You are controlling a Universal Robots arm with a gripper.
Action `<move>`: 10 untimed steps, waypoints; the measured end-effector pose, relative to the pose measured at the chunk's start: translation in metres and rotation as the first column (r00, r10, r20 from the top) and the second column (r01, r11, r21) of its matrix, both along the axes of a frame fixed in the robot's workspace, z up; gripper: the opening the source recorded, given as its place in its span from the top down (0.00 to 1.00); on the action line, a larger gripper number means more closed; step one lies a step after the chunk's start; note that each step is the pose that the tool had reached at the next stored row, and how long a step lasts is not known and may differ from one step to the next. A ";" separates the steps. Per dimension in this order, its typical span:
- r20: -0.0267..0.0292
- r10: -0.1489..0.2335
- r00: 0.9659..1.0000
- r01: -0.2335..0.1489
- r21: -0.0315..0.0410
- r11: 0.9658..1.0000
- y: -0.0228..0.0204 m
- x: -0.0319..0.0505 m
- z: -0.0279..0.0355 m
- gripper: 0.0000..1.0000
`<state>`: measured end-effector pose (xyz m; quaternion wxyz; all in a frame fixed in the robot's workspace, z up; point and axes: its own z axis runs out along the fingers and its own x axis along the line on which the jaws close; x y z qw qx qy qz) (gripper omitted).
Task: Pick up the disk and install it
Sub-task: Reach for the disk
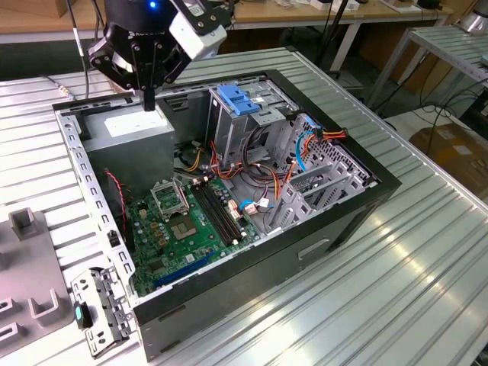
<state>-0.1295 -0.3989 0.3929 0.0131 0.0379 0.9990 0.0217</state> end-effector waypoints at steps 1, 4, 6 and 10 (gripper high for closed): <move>0.000 0.000 1.000 0.000 0.000 1.000 0.0000 -0.0013 0.0000 0.89; 0.000 0.000 1.000 0.000 0.000 1.000 0.0000 -0.0033 0.0000 0.89; 0.000 0.000 1.000 0.000 0.000 1.000 0.0000 -0.0047 0.0000 0.89; 0.000 0.000 1.000 0.000 0.000 1.000 0.0000 -0.0058 0.0000 0.89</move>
